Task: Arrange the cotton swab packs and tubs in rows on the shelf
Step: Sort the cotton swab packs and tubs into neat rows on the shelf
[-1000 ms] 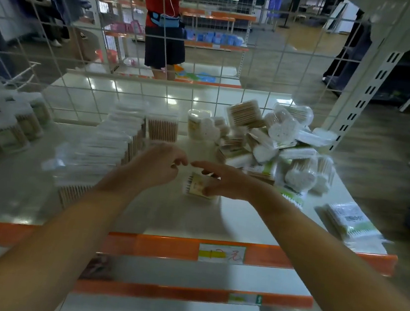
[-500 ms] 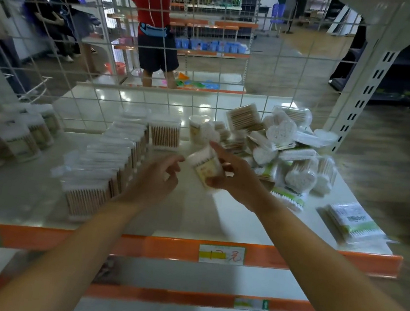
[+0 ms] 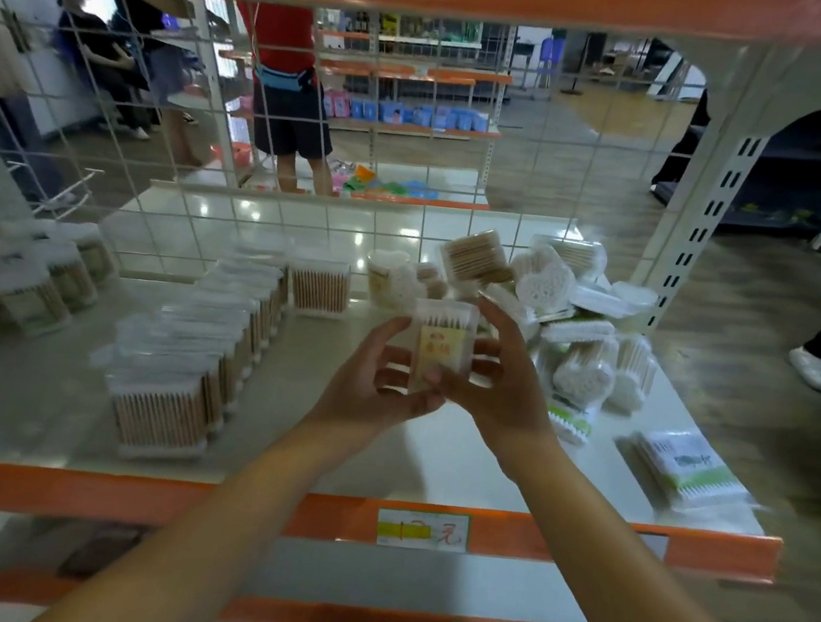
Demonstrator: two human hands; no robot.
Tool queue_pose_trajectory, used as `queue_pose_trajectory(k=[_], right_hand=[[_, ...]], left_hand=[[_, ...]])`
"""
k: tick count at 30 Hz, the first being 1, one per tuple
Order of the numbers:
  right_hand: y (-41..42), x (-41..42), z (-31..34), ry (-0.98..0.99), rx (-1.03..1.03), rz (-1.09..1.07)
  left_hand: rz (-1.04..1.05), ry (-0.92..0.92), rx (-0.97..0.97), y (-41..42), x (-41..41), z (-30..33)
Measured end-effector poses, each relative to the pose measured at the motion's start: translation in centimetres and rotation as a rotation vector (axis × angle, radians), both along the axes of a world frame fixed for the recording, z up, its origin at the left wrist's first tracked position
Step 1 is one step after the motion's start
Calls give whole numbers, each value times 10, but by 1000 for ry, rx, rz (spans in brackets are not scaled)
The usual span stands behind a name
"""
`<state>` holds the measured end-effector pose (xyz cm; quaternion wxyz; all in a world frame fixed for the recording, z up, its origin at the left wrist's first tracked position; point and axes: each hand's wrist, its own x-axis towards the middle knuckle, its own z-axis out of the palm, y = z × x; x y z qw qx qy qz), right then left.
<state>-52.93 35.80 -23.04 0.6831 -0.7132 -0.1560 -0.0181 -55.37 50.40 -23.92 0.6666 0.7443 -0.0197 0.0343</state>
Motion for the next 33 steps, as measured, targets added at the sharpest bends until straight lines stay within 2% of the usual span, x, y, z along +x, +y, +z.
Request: queue_pose_trajectory(k=[4,8,11,14,22,26,30,33], right_hand=[[-1,-5,2,-30,-31,12],[0,-4,1,26,-14,-4],[3,-6,-3,-94,-224,-112],[5,-8,-6,-116,-281,-158],[0,-11,-8,-53,-283,-160],[-2,-11,-11,-21,-208,-140],[0,-14,-17,45,-99,-27],[5,-18,-20,41,-114,11]], left_hand=[[-47,8,-30,-4,-2,3],[8,-2,-32,-6,-3,2],[98,-4,32,-10,-3,-1],[170,-35,57,-13,-4,-5],[156,-106,151,-16,-10,-12],[163,-135,103,-11,-12,-12],[252,-215,85,-6,-14,-14],[289,-222,79,0,-14,-15]])
